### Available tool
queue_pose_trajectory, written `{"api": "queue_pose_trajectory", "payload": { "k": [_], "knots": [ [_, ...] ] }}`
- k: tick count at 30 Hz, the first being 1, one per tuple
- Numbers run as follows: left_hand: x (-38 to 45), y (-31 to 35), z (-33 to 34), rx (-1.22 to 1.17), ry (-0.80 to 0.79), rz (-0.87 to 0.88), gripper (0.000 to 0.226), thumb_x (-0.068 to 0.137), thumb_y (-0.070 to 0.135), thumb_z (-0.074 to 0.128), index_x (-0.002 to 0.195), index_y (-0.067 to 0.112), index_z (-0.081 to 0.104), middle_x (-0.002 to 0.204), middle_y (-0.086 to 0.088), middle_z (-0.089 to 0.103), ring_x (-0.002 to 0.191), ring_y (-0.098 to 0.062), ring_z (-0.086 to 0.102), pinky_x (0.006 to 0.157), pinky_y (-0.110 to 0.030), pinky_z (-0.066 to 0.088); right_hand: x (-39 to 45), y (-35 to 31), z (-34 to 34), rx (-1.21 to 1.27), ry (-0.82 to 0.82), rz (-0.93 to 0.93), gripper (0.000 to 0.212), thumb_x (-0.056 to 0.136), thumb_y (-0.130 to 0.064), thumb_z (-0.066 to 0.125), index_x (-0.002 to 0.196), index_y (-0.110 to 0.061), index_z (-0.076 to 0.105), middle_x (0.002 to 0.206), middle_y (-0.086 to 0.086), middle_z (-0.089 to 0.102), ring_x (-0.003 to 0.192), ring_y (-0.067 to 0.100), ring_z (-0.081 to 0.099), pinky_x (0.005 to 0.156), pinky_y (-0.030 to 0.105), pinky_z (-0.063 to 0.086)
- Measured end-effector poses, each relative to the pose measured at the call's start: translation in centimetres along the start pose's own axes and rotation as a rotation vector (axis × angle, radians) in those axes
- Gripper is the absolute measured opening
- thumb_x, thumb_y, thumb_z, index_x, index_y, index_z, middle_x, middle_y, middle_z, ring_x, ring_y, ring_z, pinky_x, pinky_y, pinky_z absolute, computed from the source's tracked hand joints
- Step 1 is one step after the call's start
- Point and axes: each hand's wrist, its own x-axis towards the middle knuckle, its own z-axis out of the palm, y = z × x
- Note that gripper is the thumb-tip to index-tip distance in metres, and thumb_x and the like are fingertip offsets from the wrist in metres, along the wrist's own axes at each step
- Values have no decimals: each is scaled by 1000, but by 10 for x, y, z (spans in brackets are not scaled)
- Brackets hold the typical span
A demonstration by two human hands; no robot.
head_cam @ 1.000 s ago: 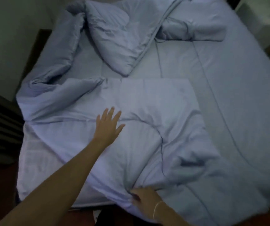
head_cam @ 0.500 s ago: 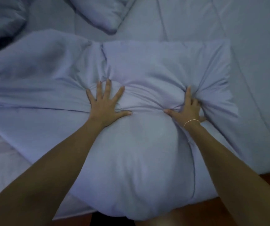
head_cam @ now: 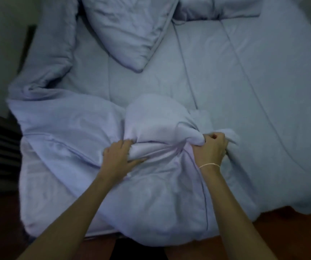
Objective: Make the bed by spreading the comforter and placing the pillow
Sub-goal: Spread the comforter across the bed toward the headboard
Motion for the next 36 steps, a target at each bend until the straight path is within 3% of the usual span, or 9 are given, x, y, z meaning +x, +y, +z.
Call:
{"api": "queue_pose_trajectory", "payload": {
  "k": [3,7,10,12,16,19,23,28,36],
  "knots": [
    [-48,4,-50,-184,95,-47,84,68,85,39,125,24,47,113,0,63,104,-24,60,90,-42,45,-42,-28,-32,5,-78,-37,26,67,-32,77,87,-16,69,148,8,36,132,37,35,100,65,25],
    [-66,22,-101,-303,207,-93,102,64,78,55,144,25,23,144,-6,36,134,-25,33,111,-39,26,-103,-41,-52,354,-348,-276,58,64,-45,68,110,-11,65,132,6,57,126,31,49,99,51,43],
    [-63,34,-123,-202,-81,-12,101,63,76,55,146,36,14,154,-1,25,143,-27,17,114,-54,15,-163,-45,-60,455,-562,-142,77,56,-69,63,111,-15,67,112,-7,63,108,8,56,92,27,43],
    [-76,28,-128,-107,-329,85,80,67,72,41,138,34,38,140,-4,48,132,-25,41,107,-45,30,-203,-44,-51,431,-670,-66,71,58,-82,56,102,-29,73,112,-19,64,112,-3,54,103,33,37],
    [-146,-2,-131,24,-403,201,21,90,33,52,96,13,55,104,-15,65,97,-35,58,76,-37,41,-283,-35,-37,328,-529,-44,40,71,-37,75,95,-6,68,97,9,68,92,22,60,84,32,44],
    [-214,-43,-135,65,-451,203,14,89,26,55,84,15,47,96,-12,64,92,-34,56,73,-37,40,-348,-37,-29,257,-564,-73,34,62,-38,79,70,-19,52,73,-4,55,72,16,53,66,27,38],
    [-297,-108,-127,141,-556,140,17,88,31,54,92,14,53,95,-8,66,93,-29,59,76,-36,41,-431,-41,-5,118,-760,-136,50,58,-49,82,73,-25,42,82,-6,50,78,10,48,65,20,29],
    [-376,-173,-128,201,-602,15,18,89,31,48,99,20,58,104,-7,65,103,-27,57,81,-33,40,-498,-50,21,7,-990,-192,56,68,-39,78,113,-15,55,108,1,55,105,19,55,82,24,40],
    [-457,-219,-128,309,-491,-30,33,89,38,47,121,43,55,124,1,63,115,-21,59,95,-30,42,-520,-64,23,3,-1003,-194,37,69,-31,74,91,-28,44,99,-4,54,88,17,52,74,24,39]
  ]
}}
